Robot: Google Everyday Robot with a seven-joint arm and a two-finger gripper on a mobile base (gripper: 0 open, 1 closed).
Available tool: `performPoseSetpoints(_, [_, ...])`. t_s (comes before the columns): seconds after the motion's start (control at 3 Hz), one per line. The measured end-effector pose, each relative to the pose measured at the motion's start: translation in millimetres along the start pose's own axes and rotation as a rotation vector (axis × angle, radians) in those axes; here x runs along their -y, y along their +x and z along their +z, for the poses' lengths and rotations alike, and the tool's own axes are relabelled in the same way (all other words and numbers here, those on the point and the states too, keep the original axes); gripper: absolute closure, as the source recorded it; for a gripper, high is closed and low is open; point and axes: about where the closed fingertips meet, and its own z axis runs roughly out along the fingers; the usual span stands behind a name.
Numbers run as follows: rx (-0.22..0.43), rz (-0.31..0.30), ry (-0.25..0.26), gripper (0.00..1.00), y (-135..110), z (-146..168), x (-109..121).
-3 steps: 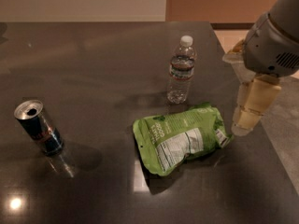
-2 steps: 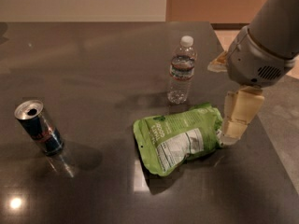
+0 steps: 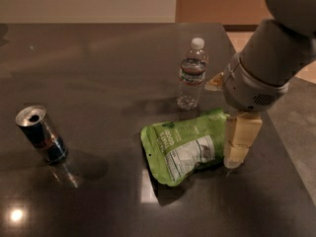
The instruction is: Move green rice chip bag near redbull can
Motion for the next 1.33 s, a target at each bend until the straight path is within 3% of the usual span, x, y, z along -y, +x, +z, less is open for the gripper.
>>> performPoseSetpoints(0.67, [-0.016,-0.053,-0.016,0.0,-1,21,0])
performPoseSetpoints(1.33, [-0.028,-0.083,-0.023,0.42,-3,30,0])
